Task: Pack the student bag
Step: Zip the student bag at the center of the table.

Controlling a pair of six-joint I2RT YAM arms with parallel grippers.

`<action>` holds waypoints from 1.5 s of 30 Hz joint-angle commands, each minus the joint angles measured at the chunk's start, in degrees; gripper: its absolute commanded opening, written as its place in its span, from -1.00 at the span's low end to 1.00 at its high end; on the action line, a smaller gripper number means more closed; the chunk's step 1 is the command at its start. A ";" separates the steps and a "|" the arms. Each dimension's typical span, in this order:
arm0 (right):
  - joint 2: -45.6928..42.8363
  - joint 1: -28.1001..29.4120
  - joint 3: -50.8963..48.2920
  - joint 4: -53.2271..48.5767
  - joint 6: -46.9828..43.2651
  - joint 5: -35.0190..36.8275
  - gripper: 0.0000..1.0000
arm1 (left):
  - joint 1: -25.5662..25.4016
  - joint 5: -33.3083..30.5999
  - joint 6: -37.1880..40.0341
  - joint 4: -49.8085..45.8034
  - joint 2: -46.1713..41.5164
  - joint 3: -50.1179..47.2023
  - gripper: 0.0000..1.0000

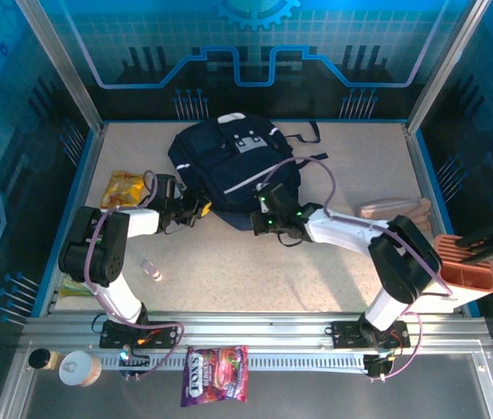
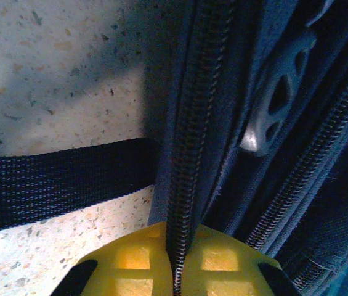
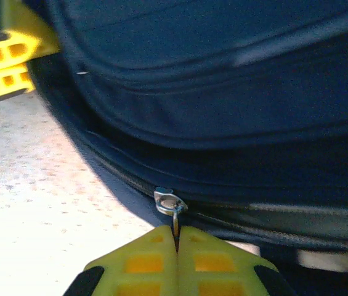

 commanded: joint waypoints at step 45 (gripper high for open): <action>12.85 7.28 12.30 2.41 0.71 -16.62 -1.00 | -0.07 -16.39 19.09 -43.20 -16.92 10.23 0.45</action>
